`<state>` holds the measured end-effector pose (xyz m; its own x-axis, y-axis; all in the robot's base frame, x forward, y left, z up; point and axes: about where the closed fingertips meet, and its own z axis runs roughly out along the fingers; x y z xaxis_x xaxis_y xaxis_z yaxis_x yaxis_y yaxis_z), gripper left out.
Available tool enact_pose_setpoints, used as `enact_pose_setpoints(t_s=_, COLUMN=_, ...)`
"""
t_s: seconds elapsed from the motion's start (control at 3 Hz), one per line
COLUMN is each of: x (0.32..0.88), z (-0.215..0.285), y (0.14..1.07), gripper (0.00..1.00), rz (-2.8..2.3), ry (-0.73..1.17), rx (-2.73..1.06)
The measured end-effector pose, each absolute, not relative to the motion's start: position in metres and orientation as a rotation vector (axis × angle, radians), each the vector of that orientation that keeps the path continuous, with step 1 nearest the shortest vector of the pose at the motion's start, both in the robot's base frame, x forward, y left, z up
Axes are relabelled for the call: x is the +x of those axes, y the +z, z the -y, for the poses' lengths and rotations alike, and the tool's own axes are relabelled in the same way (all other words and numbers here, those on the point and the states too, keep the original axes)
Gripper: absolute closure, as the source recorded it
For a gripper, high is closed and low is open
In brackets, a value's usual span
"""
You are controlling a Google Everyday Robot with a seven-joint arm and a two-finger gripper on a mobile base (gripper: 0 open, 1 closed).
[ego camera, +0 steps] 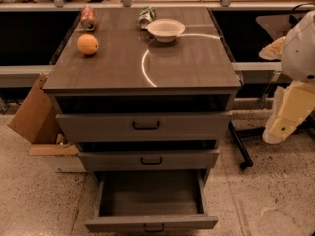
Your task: Close bottom drawer
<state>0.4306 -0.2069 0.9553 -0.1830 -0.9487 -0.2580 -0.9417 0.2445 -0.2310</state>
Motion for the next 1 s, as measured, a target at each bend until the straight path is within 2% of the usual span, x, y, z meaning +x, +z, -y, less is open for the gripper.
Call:
enact_pose_setpoints(t_s=0.67, x=0.406, z=0.177, y=0.882, gripper=0.0, rz=-2.123, ry=0.283, rx=-1.812)
enact_pose_setpoints(t_s=1.0, x=0.402, z=0.172, y=0.875, gripper=0.0, rz=-2.113, ry=0.327, rx=-1.818)
